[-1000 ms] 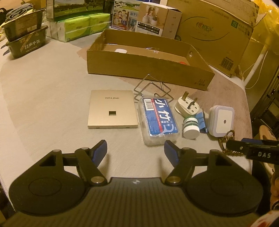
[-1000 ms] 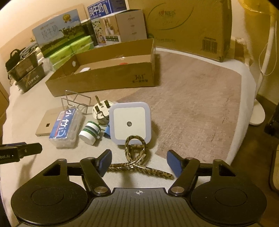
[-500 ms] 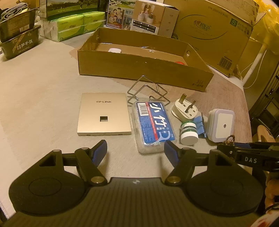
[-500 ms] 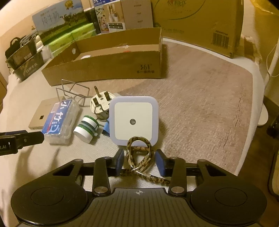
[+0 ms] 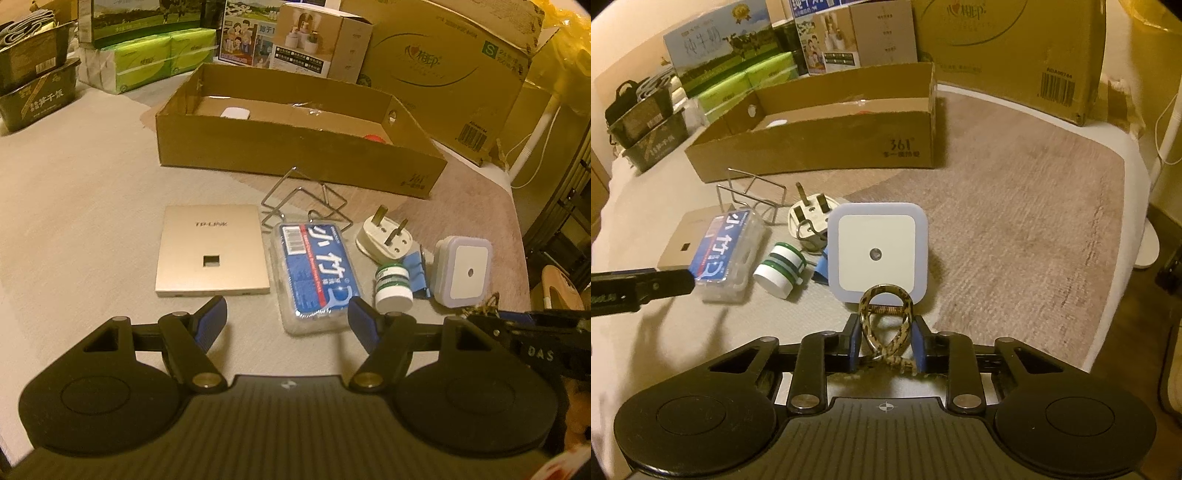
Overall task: Organize rigid objects
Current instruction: 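Grasp the braided keychain with the right tool while the left tool grasps the floss box, then carry the keychain and floss box into the cardboard tray and release both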
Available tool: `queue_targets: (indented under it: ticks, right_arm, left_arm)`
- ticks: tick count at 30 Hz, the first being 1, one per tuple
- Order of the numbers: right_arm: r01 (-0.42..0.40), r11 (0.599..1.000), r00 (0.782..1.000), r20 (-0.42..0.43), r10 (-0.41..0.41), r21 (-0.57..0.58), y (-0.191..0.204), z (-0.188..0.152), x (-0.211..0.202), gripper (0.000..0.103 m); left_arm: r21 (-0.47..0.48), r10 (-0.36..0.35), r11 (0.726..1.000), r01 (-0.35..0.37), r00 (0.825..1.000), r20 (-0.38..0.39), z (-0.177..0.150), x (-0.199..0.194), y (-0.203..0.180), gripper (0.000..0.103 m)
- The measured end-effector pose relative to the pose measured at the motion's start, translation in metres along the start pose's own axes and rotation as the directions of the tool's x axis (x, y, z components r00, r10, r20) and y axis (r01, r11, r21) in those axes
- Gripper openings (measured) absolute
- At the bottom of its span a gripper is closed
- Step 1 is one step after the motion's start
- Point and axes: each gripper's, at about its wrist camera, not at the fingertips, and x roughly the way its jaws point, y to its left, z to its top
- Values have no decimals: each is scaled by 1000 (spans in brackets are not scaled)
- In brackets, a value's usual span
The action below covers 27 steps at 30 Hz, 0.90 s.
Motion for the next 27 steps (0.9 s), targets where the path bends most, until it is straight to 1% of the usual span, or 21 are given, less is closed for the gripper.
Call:
queue_targets:
  ticks: [7, 10, 14, 16, 18, 21, 27]
  right_arm:
    - [-10, 1000, 1000, 30, 10, 8, -2, 2, -13, 28]
    - [-11, 1000, 999, 38, 11, 7, -2, 3, -16, 28]
    - [-14, 1000, 999, 40, 13, 11, -3, 4, -16, 28]
    - [-14, 1000, 999, 39, 14, 13, -4, 3, -15, 28]
    - [-14, 1000, 999, 39, 13, 13, -4, 3, -15, 28]
    - [-13, 1000, 999, 38, 13, 13, -5, 3, -14, 28]
    - [-14, 1000, 999, 35, 14, 13, -6, 3, -12, 28]
  left_arm:
    - [39, -17, 999, 17, 1000, 15, 11, 11, -15, 68]
    - [52, -13, 999, 12, 1000, 26, 16, 18, -22, 68]
    - [68, 8, 998, -10, 1000, 30, 19, 29, -29, 67]
    - [79, 22, 997, -24, 999, 23, 19, 35, -32, 64]
    - [95, 45, 994, -46, 999, 14, 19, 42, -35, 59]
    - [99, 57, 993, -57, 998, -1, 17, 48, -37, 58]
    - [128, 74, 989, -74, 997, 5, 15, 51, -40, 58]
